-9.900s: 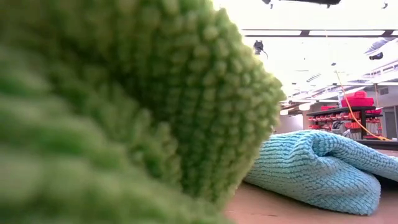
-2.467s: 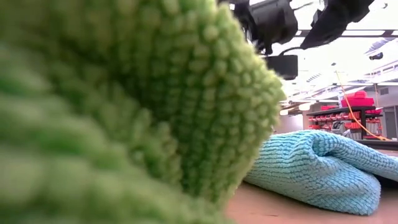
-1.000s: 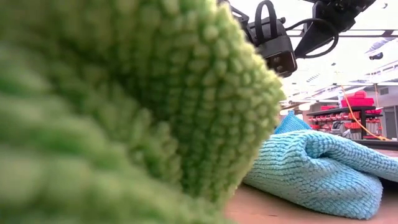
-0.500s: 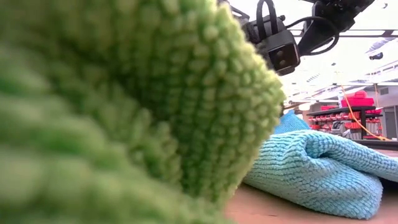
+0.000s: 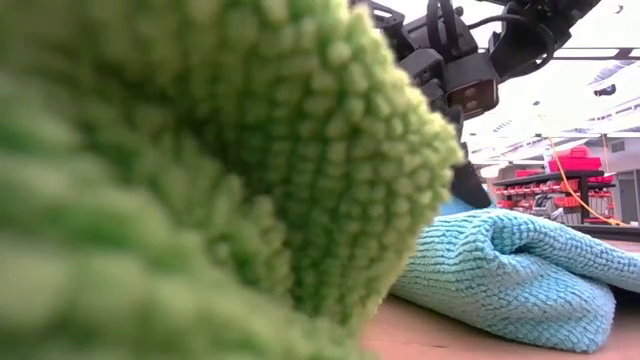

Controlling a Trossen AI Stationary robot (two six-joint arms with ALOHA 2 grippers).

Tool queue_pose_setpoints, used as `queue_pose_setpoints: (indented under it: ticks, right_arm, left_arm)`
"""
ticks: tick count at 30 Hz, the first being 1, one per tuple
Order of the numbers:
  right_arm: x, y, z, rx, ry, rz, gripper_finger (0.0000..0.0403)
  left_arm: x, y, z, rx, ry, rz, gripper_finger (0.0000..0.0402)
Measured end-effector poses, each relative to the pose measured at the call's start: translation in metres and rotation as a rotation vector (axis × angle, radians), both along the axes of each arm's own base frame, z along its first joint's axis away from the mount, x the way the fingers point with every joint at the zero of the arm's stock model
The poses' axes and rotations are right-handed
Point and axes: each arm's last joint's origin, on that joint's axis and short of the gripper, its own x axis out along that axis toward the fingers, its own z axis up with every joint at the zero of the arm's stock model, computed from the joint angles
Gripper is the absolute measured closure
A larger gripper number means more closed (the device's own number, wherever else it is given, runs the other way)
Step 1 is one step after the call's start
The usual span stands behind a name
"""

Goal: Fold microfiber towels
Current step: Fold the blue towel

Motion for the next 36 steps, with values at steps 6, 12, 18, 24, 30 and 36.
queue_pose_setpoints:
  ticks: [6, 12, 18, 24, 30, 36]
  right_arm:
    - [0.001, 0.000, 0.000, 0.004, -0.006, 0.001, 0.0288]
    - [0.002, 0.001, 0.003, 0.011, -0.026, 0.003, 0.0288]
    - [-0.011, -0.003, 0.012, 0.025, -0.020, 0.082, 0.0288]
    - [-0.027, -0.010, 0.041, 0.009, -0.152, 0.132, 0.0288]
    - [-0.045, -0.026, 0.055, -0.078, -0.226, 0.055, 0.0288]
    - [-0.054, -0.037, 0.063, -0.130, -0.276, -0.005, 0.0288]
  left_arm:
    - [-0.010, 0.007, 0.018, 0.016, 0.040, -0.006, 0.0386]
    - [-0.028, 0.012, 0.048, 0.048, 0.081, -0.027, 0.0392]
    - [-0.039, 0.015, 0.052, 0.120, 0.163, -0.025, 0.0392]
    - [-0.052, 0.029, 0.087, 0.114, 0.138, 0.020, 0.0387]
    - [-0.058, 0.038, 0.106, 0.114, 0.093, 0.055, 0.0395]
    - [-0.068, 0.042, 0.133, 0.164, 0.022, 0.095, 0.0384]
